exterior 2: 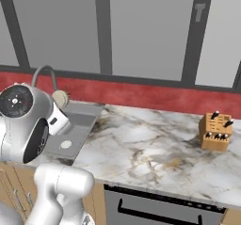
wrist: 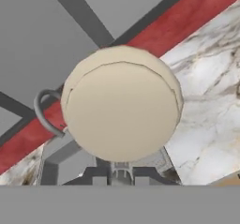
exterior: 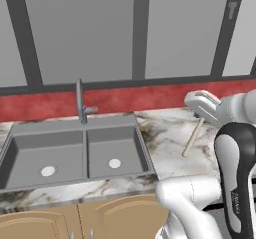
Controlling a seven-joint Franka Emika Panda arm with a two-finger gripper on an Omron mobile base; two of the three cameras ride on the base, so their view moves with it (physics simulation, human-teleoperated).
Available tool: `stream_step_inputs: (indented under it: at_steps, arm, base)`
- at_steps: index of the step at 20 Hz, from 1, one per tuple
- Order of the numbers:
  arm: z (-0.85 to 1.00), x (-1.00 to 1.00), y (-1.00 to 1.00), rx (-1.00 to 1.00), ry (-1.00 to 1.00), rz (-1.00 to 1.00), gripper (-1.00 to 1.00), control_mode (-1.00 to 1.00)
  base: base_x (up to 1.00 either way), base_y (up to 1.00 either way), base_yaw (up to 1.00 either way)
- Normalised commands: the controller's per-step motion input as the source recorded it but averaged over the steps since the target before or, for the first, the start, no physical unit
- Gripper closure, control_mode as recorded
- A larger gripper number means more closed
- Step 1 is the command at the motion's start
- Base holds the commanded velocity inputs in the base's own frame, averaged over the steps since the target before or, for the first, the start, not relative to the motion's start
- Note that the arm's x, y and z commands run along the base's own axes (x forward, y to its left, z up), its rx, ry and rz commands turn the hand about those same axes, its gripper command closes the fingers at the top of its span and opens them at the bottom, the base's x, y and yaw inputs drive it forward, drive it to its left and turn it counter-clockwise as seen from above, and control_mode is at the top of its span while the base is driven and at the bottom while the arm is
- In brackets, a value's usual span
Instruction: Grab the spray bottle from the cabinet, then place it next to the cutting board for sanitizing. Then grab the dish brush from the countertop next to the sink and place it next to the cutting board.
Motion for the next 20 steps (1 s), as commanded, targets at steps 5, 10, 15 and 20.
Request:
stream_step_inputs:
  at_steps: [5, 10, 15, 20]
  arm:
    - [0.00, 0.00, 0.00, 0.00, 0.00, 0.00, 1.00, 1.00]
    - [0.00, 0.00, 0.00, 0.00, 0.00, 0.00, 1.00, 1.00]
    - [0.00, 0.00, 0.00, 0.00, 0.00, 0.00, 1.00, 1.00]
    - [0.00, 0.00, 0.00, 0.00, 0.00, 0.00, 1.00, 1.00]
  base:
    - [-0.98, -0.12, -0.02]
    - [-0.98, -0.63, -0.10]
    - [-0.47, -0.99, -0.13]
    - [-0.12, -1.00, -0.29]
